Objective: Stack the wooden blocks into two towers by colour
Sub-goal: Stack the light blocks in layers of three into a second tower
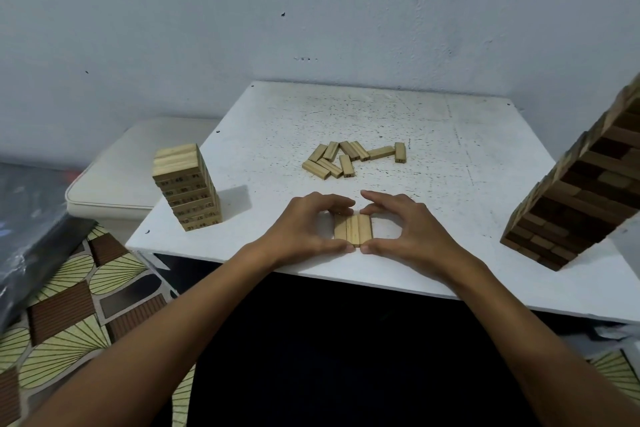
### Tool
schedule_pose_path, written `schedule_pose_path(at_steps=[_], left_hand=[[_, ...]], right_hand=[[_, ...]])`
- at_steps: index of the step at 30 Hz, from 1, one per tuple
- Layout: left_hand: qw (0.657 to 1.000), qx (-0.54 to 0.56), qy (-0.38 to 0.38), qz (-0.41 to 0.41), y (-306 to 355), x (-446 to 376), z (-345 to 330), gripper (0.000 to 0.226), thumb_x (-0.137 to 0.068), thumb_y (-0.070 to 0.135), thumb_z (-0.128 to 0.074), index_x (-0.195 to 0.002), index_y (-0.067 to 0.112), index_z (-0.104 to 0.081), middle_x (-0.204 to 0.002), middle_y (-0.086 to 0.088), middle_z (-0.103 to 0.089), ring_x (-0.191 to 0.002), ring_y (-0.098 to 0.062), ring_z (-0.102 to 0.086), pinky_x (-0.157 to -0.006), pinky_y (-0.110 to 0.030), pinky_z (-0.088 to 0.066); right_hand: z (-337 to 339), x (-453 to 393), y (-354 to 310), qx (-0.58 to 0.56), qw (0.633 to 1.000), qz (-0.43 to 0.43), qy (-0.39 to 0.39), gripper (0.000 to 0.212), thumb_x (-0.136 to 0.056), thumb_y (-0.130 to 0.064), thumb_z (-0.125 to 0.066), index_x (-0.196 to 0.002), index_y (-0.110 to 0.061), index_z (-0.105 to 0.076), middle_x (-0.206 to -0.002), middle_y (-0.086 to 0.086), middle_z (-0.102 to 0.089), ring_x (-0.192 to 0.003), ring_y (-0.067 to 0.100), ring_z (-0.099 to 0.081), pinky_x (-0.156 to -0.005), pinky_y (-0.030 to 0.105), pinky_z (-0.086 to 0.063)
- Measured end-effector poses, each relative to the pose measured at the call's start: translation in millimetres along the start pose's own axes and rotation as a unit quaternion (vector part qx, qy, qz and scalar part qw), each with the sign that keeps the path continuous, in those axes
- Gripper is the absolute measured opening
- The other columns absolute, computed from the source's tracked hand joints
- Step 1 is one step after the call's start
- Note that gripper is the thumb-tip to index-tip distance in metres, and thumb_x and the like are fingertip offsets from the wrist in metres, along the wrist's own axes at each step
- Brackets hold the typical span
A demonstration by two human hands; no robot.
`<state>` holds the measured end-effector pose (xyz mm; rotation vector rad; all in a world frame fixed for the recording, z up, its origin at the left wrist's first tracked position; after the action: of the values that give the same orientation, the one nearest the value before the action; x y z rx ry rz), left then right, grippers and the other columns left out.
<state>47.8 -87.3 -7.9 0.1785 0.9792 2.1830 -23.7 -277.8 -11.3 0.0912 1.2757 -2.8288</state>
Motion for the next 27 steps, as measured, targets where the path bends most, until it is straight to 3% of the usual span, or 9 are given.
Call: schedule_pose_path(at_steps=[7,12,16,21,27], left_hand=[[0.999,-0.037,-0.005,0.011,-1.7,3.4,0.9,0.081,-0.061,0.052,-0.078,-0.135,0.035,-0.048,-0.118,0.024,-0.057,-0.123,-0.003,-0.039,-0.103,-0.035,-0.034],[0.999,-0.051,-0.004,0.016,-0.1,3.6,1.0,0.079,-0.061,0.053,-0.075,-0.133,0.034,-0.048,-0.113,0.029,-0.056,-0.125,-0.002,-0.035,-0.101,-0.033,-0.027],[0.999,-0.049,-0.003,0.024,-0.7,3.6,0.1,0.078,-0.062,0.052,-0.075,-0.133,0.033,-0.050,-0.108,0.035,-0.053,-0.122,0.003,-0.032,-0.099,-0.030,-0.024],[0.999,-0.036,0.001,0.026,-3.9,2.3,-0.4,0.078,-0.061,0.053,-0.075,-0.132,0.032,-0.051,-0.111,0.025,-0.062,-0.124,0.002,-0.035,-0.102,-0.031,-0.023],[0.999,-0.025,0.003,0.028,-1.5,1.8,-0.1,0.079,-0.059,0.051,-0.077,-0.131,0.031,-0.051,-0.105,0.030,-0.062,-0.125,0.001,-0.039,-0.102,-0.030,-0.023]], right_hand=[[1.4,0.8,-1.6,0.005,1.000,-0.007,-0.006,0.094,-0.060,-0.045,-0.085,-0.142,-0.046,-0.038,-0.119,-0.026,-0.059,-0.123,0.004,-0.044,-0.109,0.045,-0.033],[0.8,0.6,-3.2,0.017,1.000,-0.007,-0.012,0.096,-0.064,-0.042,-0.085,-0.144,-0.047,-0.032,-0.125,-0.024,-0.059,-0.126,0.004,-0.037,-0.113,0.044,-0.026],[-0.8,-1.0,-3.9,0.007,1.000,-0.009,-0.022,0.098,-0.059,-0.053,-0.079,-0.144,-0.051,-0.029,-0.124,-0.026,-0.060,-0.129,0.008,-0.036,-0.113,0.046,-0.027],[-3.7,-2.2,-5.2,-0.001,1.000,-0.002,-0.009,0.093,-0.063,-0.043,-0.083,-0.141,-0.053,-0.032,-0.119,-0.027,-0.061,-0.127,0.004,-0.040,-0.112,0.044,-0.029],[-5.2,-2.0,-6.2,-0.019,1.000,0.003,-0.007,0.088,-0.062,-0.038,-0.084,-0.136,-0.052,-0.039,-0.117,-0.022,-0.063,-0.117,-0.007,-0.048,-0.110,0.043,-0.034]])
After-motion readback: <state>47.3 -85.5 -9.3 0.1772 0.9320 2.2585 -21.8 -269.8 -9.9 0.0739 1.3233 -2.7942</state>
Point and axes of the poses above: each hand's wrist, its own x-axis away from the middle knuckle, its own z-axis out of the back of the hand, y = z × x, the point moved 2 cm from there along -x, towards the middle knuckle
